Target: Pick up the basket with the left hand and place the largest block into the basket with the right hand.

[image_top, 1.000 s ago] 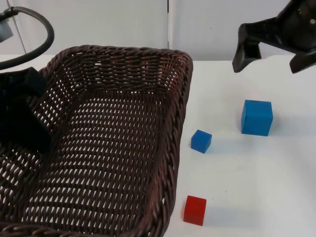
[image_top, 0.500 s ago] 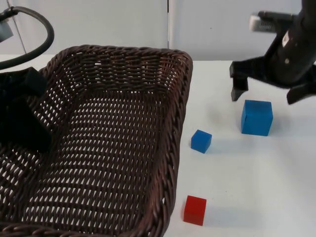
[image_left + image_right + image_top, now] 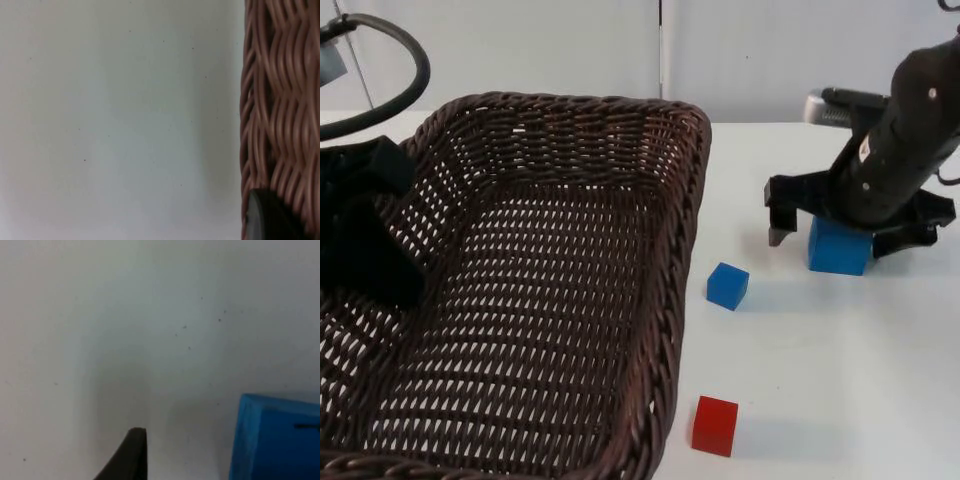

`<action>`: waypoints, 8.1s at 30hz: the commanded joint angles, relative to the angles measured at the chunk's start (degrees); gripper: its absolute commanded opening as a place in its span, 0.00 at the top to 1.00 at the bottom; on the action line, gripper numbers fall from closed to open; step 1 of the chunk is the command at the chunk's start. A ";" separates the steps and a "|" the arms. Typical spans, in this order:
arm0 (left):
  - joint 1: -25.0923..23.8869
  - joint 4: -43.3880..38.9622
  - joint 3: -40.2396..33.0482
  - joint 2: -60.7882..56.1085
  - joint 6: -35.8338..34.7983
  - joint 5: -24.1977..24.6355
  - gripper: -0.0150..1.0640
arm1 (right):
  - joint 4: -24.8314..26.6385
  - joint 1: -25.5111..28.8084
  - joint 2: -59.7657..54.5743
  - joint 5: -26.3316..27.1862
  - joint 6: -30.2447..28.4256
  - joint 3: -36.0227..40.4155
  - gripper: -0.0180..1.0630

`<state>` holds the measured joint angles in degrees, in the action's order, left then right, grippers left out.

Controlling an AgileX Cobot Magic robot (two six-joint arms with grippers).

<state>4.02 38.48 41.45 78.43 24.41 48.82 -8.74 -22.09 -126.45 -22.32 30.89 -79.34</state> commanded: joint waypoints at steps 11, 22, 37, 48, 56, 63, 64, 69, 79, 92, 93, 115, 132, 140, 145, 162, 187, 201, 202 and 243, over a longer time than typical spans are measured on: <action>0.31 1.53 -0.04 -0.21 -0.30 0.87 0.99 | -0.20 -0.45 -0.57 4.16 0.16 -0.38 0.05; 0.31 1.53 -0.04 -0.21 -0.30 1.20 0.99 | -0.20 -0.45 -0.01 1.80 1.25 -0.38 0.77; 0.31 1.53 -0.04 -0.21 -0.30 1.42 0.99 | -0.20 -0.45 16.15 -7.87 -9.48 -0.38 0.99; 0.31 1.53 -0.04 -0.21 -0.30 1.42 0.99 | 0.08 -0.45 29.14 -16.07 -14.67 -0.38 0.99; 0.31 1.53 -0.04 -0.21 -0.30 1.42 0.99 | 0.08 -0.45 34.79 -22.15 -17.45 -0.38 0.99; 0.31 1.53 -0.04 -0.21 -0.30 1.42 0.99 | 0.08 -0.45 35.45 -22.87 -17.45 -0.23 0.99; 0.31 1.53 -0.04 -0.21 -0.30 1.42 0.99 | 0.08 -0.45 35.45 -22.87 -17.45 -0.23 0.99; 0.31 1.53 -0.04 -0.21 -0.30 1.42 0.99 | 3.78 -0.45 35.45 -22.84 -19.74 -0.23 0.99; 0.31 1.53 -0.04 -0.21 -0.30 1.42 0.99 | 10.46 -5.98 35.45 -22.48 -29.57 -0.23 0.99; 0.31 1.53 -0.04 -0.21 -0.30 1.47 0.99 | 10.46 -21.15 35.45 -20.48 -31.21 -0.23 0.99; 0.31 1.53 -0.04 -0.21 -0.30 1.47 0.99 | 10.46 -22.49 35.45 -20.29 -31.44 -0.23 0.99; 0.31 1.53 -0.04 -0.21 -0.30 1.82 0.99 | 10.46 -28.52 35.35 -12.36 -31.83 -0.23 0.99; 0.31 1.53 -0.04 -0.21 -0.30 1.91 0.99 | 10.79 -28.52 24.63 -1.75 -31.83 -0.23 0.95; 0.31 1.53 -0.04 -0.21 -0.30 1.91 0.99 | 10.79 -28.52 19.80 -0.07 -31.83 -0.23 0.60; 0.31 1.53 -0.04 -0.21 -0.30 1.91 0.99 | 11.02 -28.52 19.20 0.24 -31.83 -0.23 0.34; 0.31 1.53 -0.04 -0.21 -0.30 1.91 0.99 | 10.18 -28.52 19.44 -18.02 -31.83 -10.35 0.27; 0.31 2.05 -0.04 -0.21 -0.30 5.56 0.99 | 7.54 -28.52 45.05 -20.87 -31.83 -1.26 0.27; 0.31 3.32 -0.04 -0.21 -0.30 4.38 0.99 | 7.01 -28.52 61.70 -16.69 -31.97 17.05 0.27; 0.31 3.32 -0.04 -0.21 -0.30 4.38 0.99 | 7.01 -28.52 61.70 -16.69 -31.97 17.05 0.27; 0.31 4.13 -0.04 -0.21 -0.30 0.93 0.99 | 3.87 -28.52 67.40 -18.86 -31.81 17.85 0.27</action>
<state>4.02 39.87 41.20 78.43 24.41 49.85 -4.51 -50.30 -59.41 -40.73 -0.68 -61.59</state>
